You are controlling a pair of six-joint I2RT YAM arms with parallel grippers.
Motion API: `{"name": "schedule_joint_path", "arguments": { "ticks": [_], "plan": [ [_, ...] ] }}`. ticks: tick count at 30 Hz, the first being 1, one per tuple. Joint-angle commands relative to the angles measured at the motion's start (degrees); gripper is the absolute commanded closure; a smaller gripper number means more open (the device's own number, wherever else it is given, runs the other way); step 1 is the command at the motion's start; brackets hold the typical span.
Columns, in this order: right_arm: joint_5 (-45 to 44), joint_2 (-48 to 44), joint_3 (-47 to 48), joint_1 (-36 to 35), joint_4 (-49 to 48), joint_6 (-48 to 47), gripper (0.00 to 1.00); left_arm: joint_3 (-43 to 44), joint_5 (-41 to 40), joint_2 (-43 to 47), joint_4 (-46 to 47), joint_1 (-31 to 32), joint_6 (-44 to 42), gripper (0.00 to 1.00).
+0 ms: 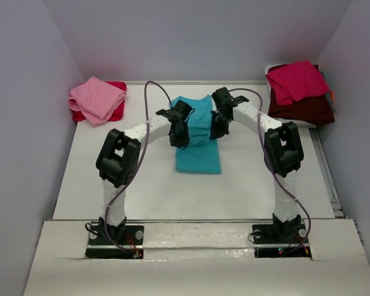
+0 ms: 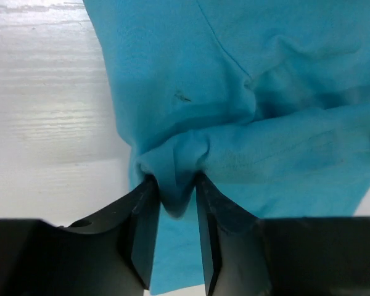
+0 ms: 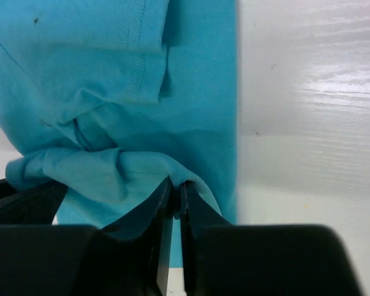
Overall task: Fold and stack the t-shirts
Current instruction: Fold the folded rectangular tshirt in 1/3 of the way
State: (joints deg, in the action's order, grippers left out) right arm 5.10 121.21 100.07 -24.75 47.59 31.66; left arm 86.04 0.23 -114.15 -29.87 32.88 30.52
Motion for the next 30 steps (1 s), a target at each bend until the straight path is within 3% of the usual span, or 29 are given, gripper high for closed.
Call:
{"name": "schedule_joint_path", "arguments": {
  "ticks": [1, 3, 5, 6, 11, 19, 30],
  "plan": [
    [-0.9, 0.7, 3.0, 0.5, 1.2, -2.0, 0.78, 2.3, -1.5, -0.5, -1.2, -0.5, -0.7, 0.5],
    [-0.9, 0.8, 3.4, 0.5, 1.4, -2.4, 0.66, 2.5, -1.8, -0.5, -1.2, -0.5, -0.5, 0.3],
    [-1.3, 0.7, 3.6, 0.5, 1.5, -2.5, 0.59, 2.6, -2.2, -0.5, -1.2, -0.5, -0.3, 0.23],
    [-1.4, 0.6, 3.6, 0.5, 1.6, -2.6, 0.5, 2.8, -2.4, -0.4, -1.2, -0.5, -0.3, 0.2],
    [-2.3, 0.5, 4.1, 0.5, 2.3, -2.8, 0.34, 3.4, -3.6, 0.7, -1.6, -0.5, -0.1, 0.18],
    [-2.1, -1.7, 3.9, 0.5, 3.1, -2.7, 0.34, 3.8, -6.1, 3.8, -2.4, -0.5, 0.1, 0.17],
    [-0.9, -4.7, 2.0, 0.5, 4.2, -2.4, 0.34, 10.0, -7.7, 1.2, -4.8, -0.5, -2.0, 0.17]
  ]
}}
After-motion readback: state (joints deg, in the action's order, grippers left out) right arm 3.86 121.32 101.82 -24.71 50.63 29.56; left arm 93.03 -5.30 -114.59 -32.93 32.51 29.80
